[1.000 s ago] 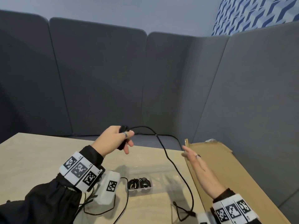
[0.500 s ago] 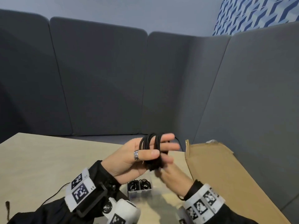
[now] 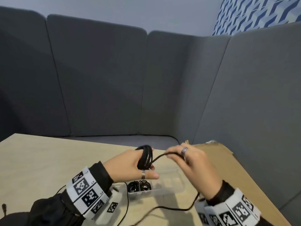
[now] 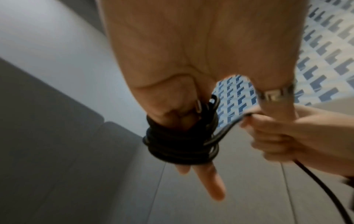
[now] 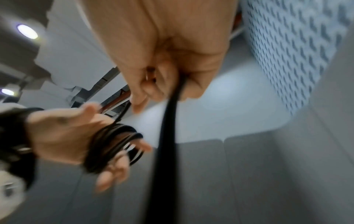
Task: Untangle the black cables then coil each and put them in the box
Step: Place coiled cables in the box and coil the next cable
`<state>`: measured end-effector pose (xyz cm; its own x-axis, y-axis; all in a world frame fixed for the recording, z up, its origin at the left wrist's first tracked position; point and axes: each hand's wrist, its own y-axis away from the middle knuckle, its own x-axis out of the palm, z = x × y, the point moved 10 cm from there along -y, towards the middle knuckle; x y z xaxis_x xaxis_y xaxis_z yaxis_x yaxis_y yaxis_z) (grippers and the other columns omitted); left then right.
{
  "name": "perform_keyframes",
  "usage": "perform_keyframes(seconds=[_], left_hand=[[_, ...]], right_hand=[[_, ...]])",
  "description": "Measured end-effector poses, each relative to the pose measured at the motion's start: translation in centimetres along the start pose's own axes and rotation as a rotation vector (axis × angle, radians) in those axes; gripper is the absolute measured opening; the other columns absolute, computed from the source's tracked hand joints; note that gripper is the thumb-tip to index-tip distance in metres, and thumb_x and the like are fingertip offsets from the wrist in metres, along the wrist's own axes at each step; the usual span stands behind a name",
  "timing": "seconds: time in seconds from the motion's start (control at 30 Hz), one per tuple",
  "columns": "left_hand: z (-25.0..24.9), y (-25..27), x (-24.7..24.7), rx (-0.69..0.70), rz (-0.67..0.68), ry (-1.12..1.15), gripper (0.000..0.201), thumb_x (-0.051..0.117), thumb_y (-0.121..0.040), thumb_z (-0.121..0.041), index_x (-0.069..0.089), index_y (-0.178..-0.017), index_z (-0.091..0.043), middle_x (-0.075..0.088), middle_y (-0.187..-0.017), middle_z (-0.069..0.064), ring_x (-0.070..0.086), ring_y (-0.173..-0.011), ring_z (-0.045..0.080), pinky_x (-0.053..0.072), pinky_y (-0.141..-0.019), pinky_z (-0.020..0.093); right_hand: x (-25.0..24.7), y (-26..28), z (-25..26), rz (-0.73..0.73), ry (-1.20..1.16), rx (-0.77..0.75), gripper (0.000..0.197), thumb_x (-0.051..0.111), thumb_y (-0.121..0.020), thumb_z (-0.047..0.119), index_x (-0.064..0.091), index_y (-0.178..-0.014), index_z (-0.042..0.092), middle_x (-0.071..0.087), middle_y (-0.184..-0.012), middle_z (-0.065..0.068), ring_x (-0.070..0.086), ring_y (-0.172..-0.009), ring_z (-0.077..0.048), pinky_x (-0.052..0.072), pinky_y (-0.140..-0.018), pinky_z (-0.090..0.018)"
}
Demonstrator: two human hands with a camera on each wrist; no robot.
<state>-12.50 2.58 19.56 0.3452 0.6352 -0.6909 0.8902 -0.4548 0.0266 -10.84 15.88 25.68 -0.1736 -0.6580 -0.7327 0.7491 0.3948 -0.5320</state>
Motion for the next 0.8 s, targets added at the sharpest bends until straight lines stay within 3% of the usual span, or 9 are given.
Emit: perform_keyframes(seconds=[0.07, 0.13, 0.27, 0.37, 0.47, 0.53, 0.6, 0.7, 0.8], left_hand=[[-0.7, 0.0, 1.5, 0.044, 0.091, 0.181, 0.029, 0.067, -0.084, -0.030, 0.059, -0.110, -0.021, 0.073, -0.097, -0.001, 0.067, -0.096, 0.010, 0.049, -0.092, 0.029], [-1.8, 0.4, 2.2, 0.076, 0.174, 0.500, 0.026, 0.060, -0.088, -0.010, 0.058, -0.114, -0.011, 0.073, -0.090, 0.008, 0.070, -0.084, 0.018, 0.051, -0.083, 0.025], [-4.3, 1.0, 1.2, 0.250, 0.193, 0.757, 0.028, 0.070, -0.079, -0.015, 0.067, -0.107, -0.009, 0.074, -0.085, 0.007, 0.071, -0.076, 0.021, 0.053, -0.076, 0.027], [-5.6, 1.0, -1.0, 0.355, 0.045, 0.978, 0.050, 0.082, -0.064, -0.032, 0.069, -0.108, -0.014, 0.074, -0.087, 0.007, 0.071, -0.079, 0.020, 0.054, -0.077, 0.027], [-4.4, 0.7, -4.3, 0.386, -0.265, 1.122, 0.053, 0.079, -0.069, -0.022, 0.061, -0.119, -0.011, 0.072, -0.104, 0.008, 0.068, -0.097, 0.023, 0.052, -0.083, 0.024], [-4.2, 0.9, -5.9, 0.386, -0.387, 0.915, 0.047, 0.060, -0.080, -0.015, 0.049, -0.126, -0.016, 0.068, -0.116, 0.003, 0.063, -0.111, 0.019, 0.048, -0.094, 0.024], [-4.2, 0.8, -6.4, 0.342, -0.396, 0.559, 0.051, 0.062, -0.083, -0.027, 0.046, -0.131, -0.018, 0.062, -0.124, -0.010, 0.056, -0.118, 0.005, 0.043, -0.101, 0.020], [-1.8, -0.1, -4.9, 0.119, -0.238, 0.048, 0.094, 0.069, -0.058, -0.066, 0.043, -0.134, -0.016, 0.049, -0.119, -0.030, 0.044, -0.120, -0.012, 0.038, -0.103, 0.016], [1.0, -0.6, -2.3, -0.035, -0.066, -0.192, 0.108, 0.059, -0.042, -0.086, 0.051, -0.122, -0.014, 0.066, -0.106, -0.007, 0.062, -0.098, 0.007, 0.050, -0.092, 0.033]], right_hand=[[-1.6, -1.2, 0.0, -0.083, 0.018, -0.001, 0.029, 0.043, -0.084, 0.052, 0.066, -0.092, 0.037, 0.066, -0.082, 0.014, 0.060, -0.076, -0.004, 0.050, -0.070, -0.030], [-0.8, -2.0, -0.9, -0.033, -0.008, 0.046, 0.032, 0.038, -0.084, 0.056, 0.064, -0.095, 0.040, 0.068, -0.088, 0.016, 0.061, -0.083, -0.004, 0.050, -0.077, -0.032], [5.0, -1.6, -3.2, 0.273, -0.136, 0.175, 0.038, 0.030, -0.085, 0.061, 0.056, -0.103, 0.039, 0.068, -0.093, 0.012, 0.063, -0.091, -0.008, 0.049, -0.085, -0.043], [9.1, 0.4, -2.7, 0.477, -0.225, 0.190, 0.022, 0.038, -0.096, 0.036, 0.053, -0.106, 0.024, 0.054, -0.070, 0.012, 0.053, -0.066, -0.001, 0.046, -0.070, -0.027], [12.3, 3.7, -0.5, 0.721, -0.312, 0.206, 0.008, 0.039, -0.100, 0.024, 0.045, -0.096, 0.022, 0.043, -0.068, 0.013, 0.046, -0.053, 0.005, 0.037, -0.055, -0.011], [13.4, 5.7, 0.7, 0.827, -0.379, 0.194, 0.013, 0.042, -0.098, 0.025, 0.045, -0.087, 0.029, 0.043, -0.068, 0.013, 0.046, -0.054, 0.010, 0.037, -0.053, -0.006], [12.9, 6.3, 1.5, 0.812, -0.420, 0.166, 0.020, 0.045, -0.096, 0.027, 0.047, -0.079, 0.037, 0.048, -0.069, 0.015, 0.047, -0.062, 0.008, 0.036, -0.061, -0.008], [9.2, 4.1, 0.4, 0.540, -0.439, 0.149, 0.018, 0.050, -0.094, 0.028, 0.053, -0.078, 0.037, 0.057, -0.069, 0.023, 0.051, -0.069, 0.005, 0.038, -0.067, -0.013], [3.5, 0.9, -2.3, 0.148, -0.359, 0.145, 0.016, 0.056, -0.090, 0.034, 0.062, -0.076, 0.038, 0.066, -0.078, 0.014, 0.060, -0.076, -0.005, 0.047, -0.074, -0.024]])
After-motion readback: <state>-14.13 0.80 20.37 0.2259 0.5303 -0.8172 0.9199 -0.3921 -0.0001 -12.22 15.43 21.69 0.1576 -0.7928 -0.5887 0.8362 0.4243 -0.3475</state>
